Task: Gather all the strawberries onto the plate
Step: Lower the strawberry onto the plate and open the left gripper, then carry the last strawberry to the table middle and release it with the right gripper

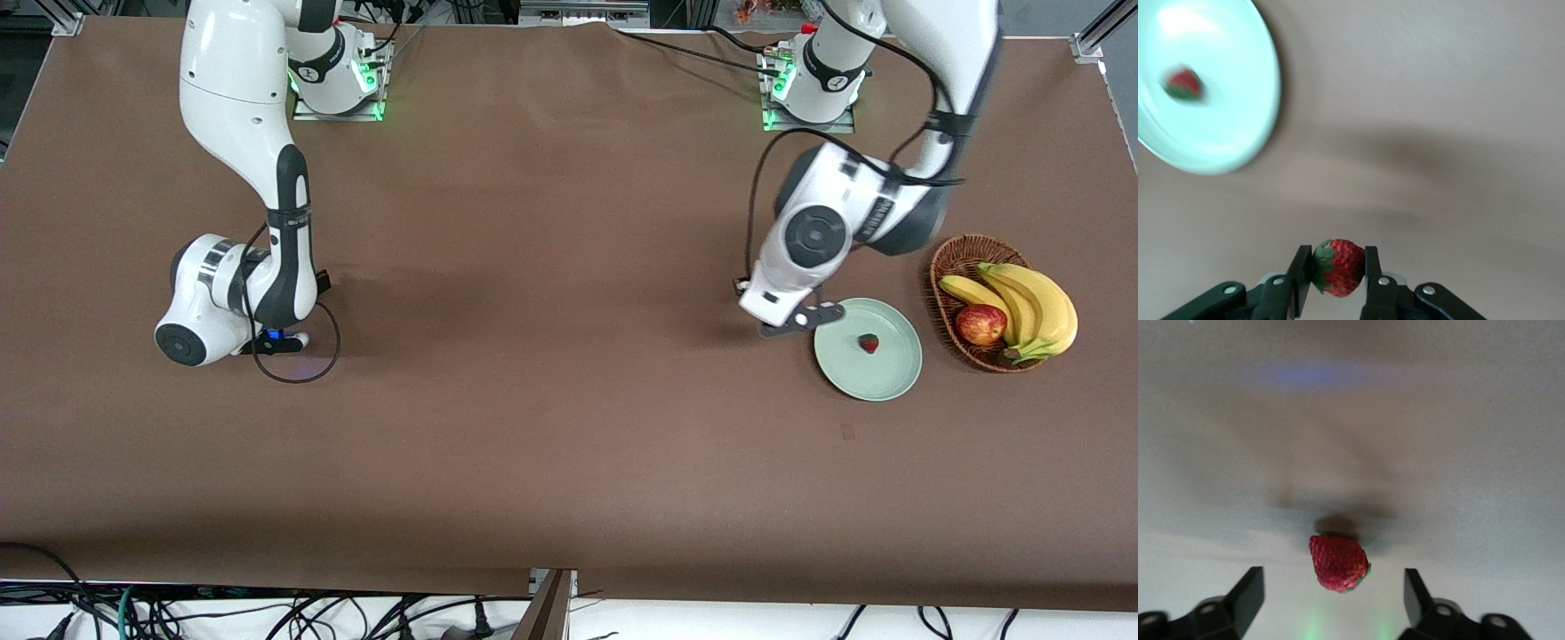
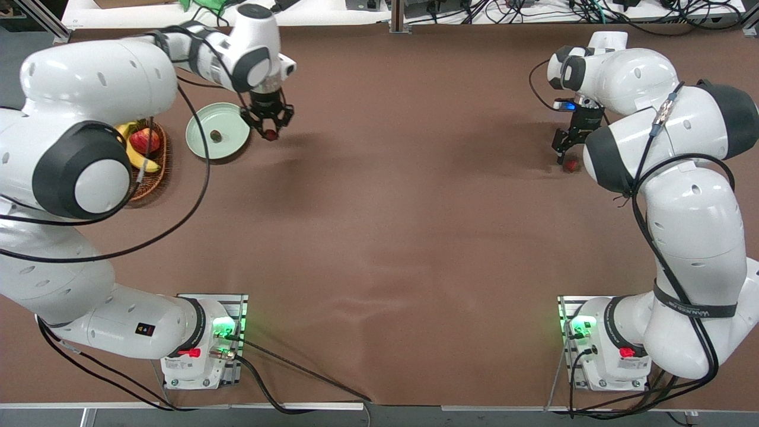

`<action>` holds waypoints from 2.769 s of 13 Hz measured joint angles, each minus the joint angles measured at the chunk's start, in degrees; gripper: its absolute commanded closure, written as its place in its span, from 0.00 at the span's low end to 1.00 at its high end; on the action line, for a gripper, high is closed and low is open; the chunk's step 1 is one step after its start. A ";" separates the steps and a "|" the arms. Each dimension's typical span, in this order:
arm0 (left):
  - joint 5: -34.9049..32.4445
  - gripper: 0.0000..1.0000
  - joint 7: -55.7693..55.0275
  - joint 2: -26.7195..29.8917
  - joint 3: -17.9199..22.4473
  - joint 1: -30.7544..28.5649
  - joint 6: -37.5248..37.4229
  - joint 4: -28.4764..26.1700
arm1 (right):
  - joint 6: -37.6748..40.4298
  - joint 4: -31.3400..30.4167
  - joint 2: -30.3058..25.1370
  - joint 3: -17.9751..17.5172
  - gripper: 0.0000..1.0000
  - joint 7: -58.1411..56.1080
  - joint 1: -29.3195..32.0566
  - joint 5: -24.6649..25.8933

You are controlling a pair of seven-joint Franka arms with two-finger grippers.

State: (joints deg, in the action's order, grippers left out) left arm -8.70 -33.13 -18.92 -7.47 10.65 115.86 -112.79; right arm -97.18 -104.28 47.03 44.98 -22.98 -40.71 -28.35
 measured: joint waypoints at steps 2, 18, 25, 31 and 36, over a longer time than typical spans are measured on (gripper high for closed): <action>-0.47 0.91 10.22 -0.10 0.18 -5.95 0.00 0.11 | -0.34 -0.07 0.00 0.18 0.48 -0.01 0.02 0.00; -0.49 0.00 35.09 -6.70 -0.71 -16.15 5.80 0.42 | -2.50 -0.55 -0.13 0.33 0.86 -0.12 -0.06 -0.02; -0.49 0.00 35.09 -6.06 -2.52 -15.98 -2.27 6.97 | -1.93 6.85 -0.77 -0.06 0.87 0.04 -1.67 -6.54; 0.20 0.00 35.08 -5.42 -4.22 -14.55 -14.31 19.29 | -3.03 15.58 -1.16 -6.06 0.87 21.96 -7.73 -18.80; 1.88 0.00 35.08 -5.96 -4.23 -14.45 -14.75 19.81 | -22.39 20.85 -1.09 -19.33 0.87 42.25 -9.17 -21.64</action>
State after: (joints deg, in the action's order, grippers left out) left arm -6.82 1.94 -24.88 -11.69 -3.81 101.11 -92.98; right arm -119.56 -83.43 45.95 25.65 19.27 -49.89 -50.00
